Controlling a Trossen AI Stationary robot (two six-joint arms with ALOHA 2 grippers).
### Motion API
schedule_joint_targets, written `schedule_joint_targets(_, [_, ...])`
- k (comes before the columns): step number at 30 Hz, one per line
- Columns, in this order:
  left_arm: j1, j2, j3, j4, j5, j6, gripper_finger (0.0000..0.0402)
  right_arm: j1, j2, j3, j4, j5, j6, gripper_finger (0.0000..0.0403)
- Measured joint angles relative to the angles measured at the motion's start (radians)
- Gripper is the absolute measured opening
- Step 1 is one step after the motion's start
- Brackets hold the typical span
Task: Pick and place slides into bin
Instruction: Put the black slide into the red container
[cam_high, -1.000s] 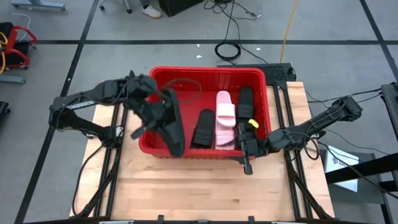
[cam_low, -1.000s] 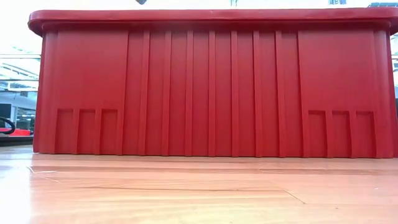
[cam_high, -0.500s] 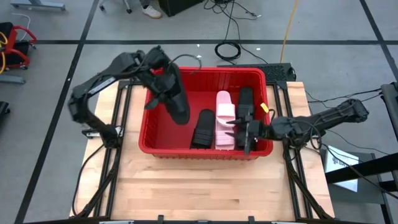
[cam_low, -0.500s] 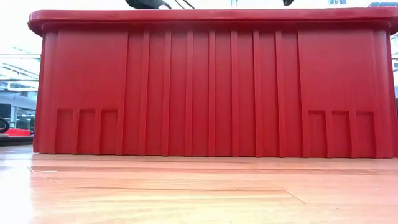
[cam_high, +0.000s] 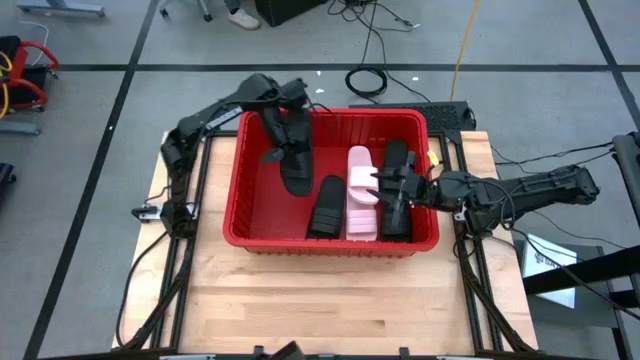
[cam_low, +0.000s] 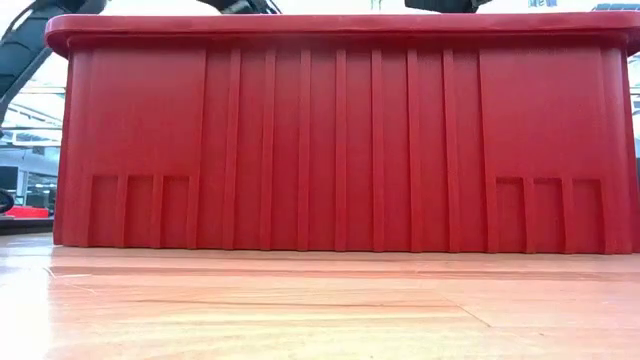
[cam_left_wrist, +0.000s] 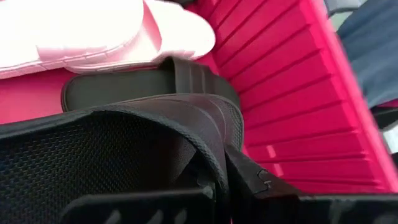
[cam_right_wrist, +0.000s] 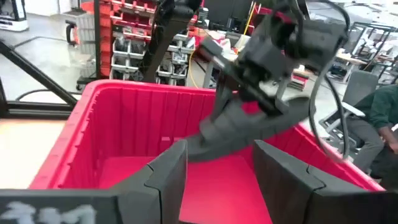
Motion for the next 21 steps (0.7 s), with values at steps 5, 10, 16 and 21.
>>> schedule_joint_targets(5, [-0.001, 0.064, 0.000, 0.003, -0.002, 0.051, 0.0004, -0.051, 0.000, 0.000, -0.022, -0.085, -0.006, 0.0171])
schedule_joint_targets(10, [-0.005, 0.110, 0.000, 0.011, -0.057, 0.068, 0.0009, -0.104, 0.000, 0.000, -0.027, -0.098, -0.011, 0.0171])
schedule_joint_targets(16, [-0.022, 0.131, 0.000, 0.066, -0.098, 0.082, 0.0005, -0.173, 0.000, 0.000, -0.027, -0.098, -0.015, 0.0171])
schedule_joint_targets(21, [-0.026, 0.131, 0.004, 0.164, -0.101, 0.024, 0.0006, -0.220, 0.004, 0.000, -0.025, -0.125, -0.014, 0.0171])
